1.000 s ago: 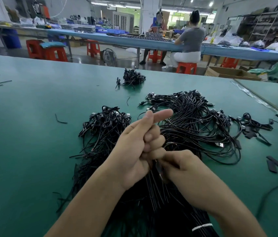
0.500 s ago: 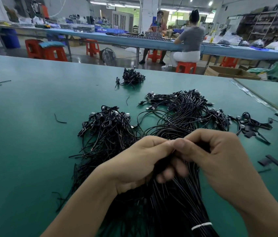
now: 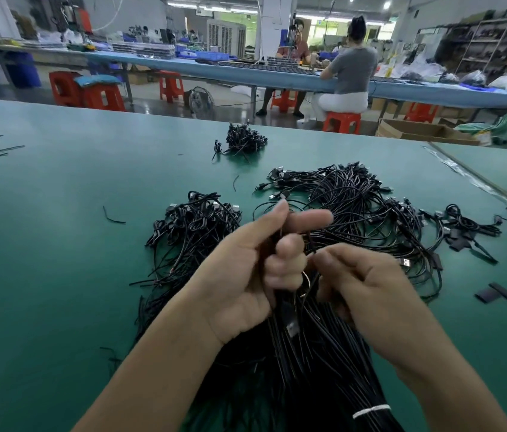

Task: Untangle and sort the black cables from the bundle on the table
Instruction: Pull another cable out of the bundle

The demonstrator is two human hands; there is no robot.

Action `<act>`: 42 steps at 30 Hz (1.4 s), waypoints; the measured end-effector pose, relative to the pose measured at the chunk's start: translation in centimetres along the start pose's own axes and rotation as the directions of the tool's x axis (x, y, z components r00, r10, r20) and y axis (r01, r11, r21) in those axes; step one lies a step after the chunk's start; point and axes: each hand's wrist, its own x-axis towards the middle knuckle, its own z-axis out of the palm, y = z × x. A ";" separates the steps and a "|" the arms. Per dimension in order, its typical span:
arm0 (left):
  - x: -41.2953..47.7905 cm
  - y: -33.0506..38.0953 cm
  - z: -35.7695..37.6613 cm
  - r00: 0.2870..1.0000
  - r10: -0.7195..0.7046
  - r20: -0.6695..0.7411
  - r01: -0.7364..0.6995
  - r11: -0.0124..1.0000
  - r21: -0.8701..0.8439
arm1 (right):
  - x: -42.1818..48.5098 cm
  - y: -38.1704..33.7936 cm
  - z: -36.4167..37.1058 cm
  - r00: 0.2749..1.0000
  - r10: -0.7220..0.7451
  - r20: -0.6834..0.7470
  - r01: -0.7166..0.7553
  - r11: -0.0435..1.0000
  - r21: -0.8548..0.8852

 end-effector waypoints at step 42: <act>-0.6 -1.3 0.1 0.987 -0.059 -0.151 0.151 0.669 0.728 | -0.7 -1.2 -1.9 0.961 -0.238 -0.144 0.193 0.944 -0.269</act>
